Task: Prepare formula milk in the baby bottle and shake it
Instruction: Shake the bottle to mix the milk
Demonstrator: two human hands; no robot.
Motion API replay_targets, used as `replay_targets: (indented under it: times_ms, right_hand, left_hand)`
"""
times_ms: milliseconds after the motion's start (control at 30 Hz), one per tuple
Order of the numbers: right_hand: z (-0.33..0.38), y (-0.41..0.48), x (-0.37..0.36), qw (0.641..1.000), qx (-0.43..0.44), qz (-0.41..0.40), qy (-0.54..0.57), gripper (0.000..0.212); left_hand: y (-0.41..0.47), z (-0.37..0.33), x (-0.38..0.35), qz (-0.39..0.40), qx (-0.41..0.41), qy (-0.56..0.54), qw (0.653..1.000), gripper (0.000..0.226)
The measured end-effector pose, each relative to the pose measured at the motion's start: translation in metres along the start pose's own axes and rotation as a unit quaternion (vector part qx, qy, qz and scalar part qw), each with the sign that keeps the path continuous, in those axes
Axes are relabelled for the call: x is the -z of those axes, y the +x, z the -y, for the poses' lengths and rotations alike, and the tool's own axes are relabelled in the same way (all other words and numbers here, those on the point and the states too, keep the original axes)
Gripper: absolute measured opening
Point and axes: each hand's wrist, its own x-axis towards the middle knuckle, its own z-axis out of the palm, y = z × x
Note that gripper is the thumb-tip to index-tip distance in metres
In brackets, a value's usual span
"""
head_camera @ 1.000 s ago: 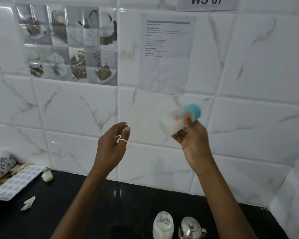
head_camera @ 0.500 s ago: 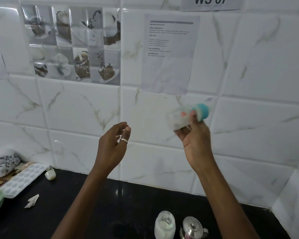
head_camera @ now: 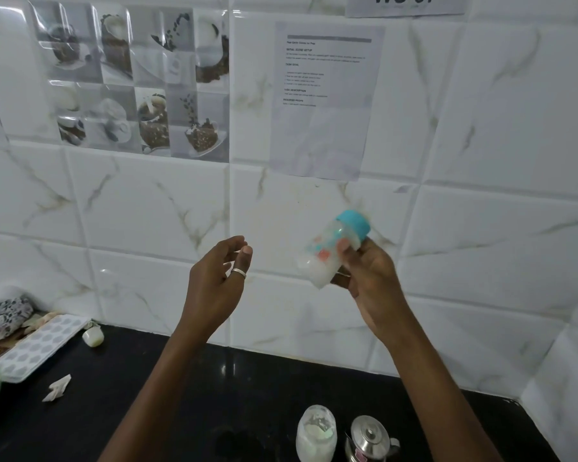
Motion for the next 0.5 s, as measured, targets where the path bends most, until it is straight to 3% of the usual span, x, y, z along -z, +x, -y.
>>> replay_targets:
  times_ms: [133, 200, 300, 400, 500]
  right_hand:
    - [0.009, 0.013, 0.008, 0.975, 0.043, -0.122, 0.183, 0.043]
    - [0.005, 0.011, 0.002, 0.985, 0.029, -0.105, 0.132, 0.048]
    - [-0.005, 0.003, -0.005, 0.999, -0.026, -0.004, -0.024, 0.066]
    - [0.0, 0.008, -0.002, 0.997, 0.004, -0.048, 0.06, 0.066]
    - [0.004, 0.014, 0.0, 0.983, 0.029, -0.111, 0.145, 0.053]
  left_hand:
    - [0.0, 0.0, 0.001, -0.001, -0.001, 0.003, 1.0, 0.036]
    - [0.001, -0.001, 0.001, 0.0, -0.002, 0.006, 1.0, 0.037]
    - [0.002, -0.004, -0.001, 0.002, -0.007, 0.012, 1.0, 0.038]
    - [0.002, -0.005, 0.0, 0.002, -0.01, 0.009, 1.0, 0.038]
    - [0.001, -0.004, 0.002, 0.0, -0.009, 0.007, 1.0, 0.038]
